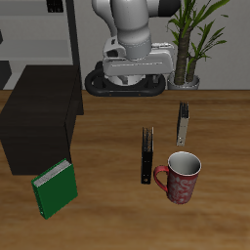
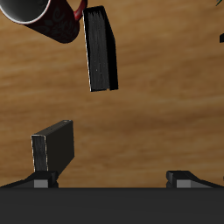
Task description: Place the yellow book flat on top of the shelf
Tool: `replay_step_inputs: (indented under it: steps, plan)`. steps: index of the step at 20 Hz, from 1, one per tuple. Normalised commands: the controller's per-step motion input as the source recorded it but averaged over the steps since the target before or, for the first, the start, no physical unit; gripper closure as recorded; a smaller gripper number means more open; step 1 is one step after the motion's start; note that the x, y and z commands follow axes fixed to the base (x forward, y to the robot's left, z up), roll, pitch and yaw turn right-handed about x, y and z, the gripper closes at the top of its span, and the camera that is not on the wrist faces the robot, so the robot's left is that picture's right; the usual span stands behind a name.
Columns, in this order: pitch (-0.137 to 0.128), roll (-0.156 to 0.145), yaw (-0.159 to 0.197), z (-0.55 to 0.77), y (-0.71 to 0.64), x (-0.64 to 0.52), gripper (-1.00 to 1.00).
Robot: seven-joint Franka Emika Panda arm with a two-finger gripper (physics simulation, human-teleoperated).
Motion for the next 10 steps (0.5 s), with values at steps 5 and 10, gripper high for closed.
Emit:
replay_step_inputs:
  steps: [5,10]
  plan:
    - [-0.035,-0.008,-0.014,-0.15,0.52,-0.11,-1.00]
    - [-0.016,0.029,0.009,-0.25,0.70,-0.17,-1.00]
